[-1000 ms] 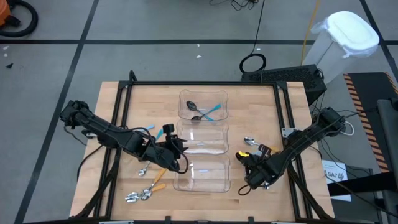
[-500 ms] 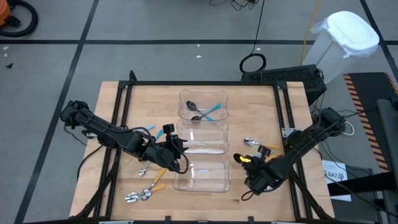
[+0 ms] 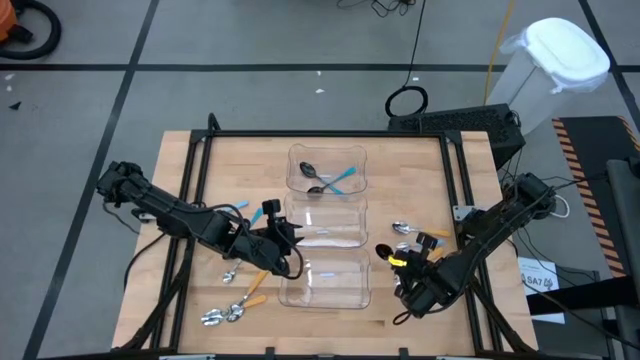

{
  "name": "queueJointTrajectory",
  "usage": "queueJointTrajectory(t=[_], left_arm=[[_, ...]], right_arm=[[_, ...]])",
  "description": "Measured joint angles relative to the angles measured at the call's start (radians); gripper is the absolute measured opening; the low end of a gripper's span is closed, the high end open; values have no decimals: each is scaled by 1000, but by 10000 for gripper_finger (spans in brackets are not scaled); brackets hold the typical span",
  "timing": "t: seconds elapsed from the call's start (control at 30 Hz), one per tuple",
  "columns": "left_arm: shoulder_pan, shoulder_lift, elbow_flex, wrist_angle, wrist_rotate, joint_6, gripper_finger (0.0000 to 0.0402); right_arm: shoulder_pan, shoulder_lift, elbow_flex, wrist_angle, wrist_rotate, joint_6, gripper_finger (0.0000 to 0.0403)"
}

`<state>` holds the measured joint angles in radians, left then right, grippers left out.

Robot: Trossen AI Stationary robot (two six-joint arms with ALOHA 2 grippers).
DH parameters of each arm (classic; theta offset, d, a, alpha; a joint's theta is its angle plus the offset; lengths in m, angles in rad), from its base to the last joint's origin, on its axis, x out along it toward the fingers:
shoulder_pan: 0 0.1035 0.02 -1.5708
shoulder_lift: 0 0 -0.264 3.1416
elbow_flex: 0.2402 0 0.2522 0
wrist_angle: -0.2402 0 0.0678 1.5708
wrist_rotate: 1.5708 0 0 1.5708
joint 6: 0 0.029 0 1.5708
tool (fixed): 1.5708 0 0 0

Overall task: Sort silverware by color (type)
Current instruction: Put the dark blue spoon into the top transparent bin

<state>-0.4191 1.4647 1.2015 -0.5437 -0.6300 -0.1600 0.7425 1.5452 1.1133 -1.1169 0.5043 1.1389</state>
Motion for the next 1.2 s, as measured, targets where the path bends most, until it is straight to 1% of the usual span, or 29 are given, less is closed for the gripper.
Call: queueJointTrajectory(t=[0.23, 0.6, 0.93, 1.2], left_arm=[[0, 0, 0, 3, 0, -4, 127], [0, 0, 0, 3, 0, -38, 127], [0, 59, 0, 2, 1, -48, 127], [-1, 88, 0, 3, 5, -44, 127]], right_arm=[[0, 0, 0, -16, 22, -1, 10], [0, 0, 0, -48, 23, -10, 10], [-2, -1, 18, -55, 24, -56, 11], [-3, -1, 92, -64, 105, -123, 11]])
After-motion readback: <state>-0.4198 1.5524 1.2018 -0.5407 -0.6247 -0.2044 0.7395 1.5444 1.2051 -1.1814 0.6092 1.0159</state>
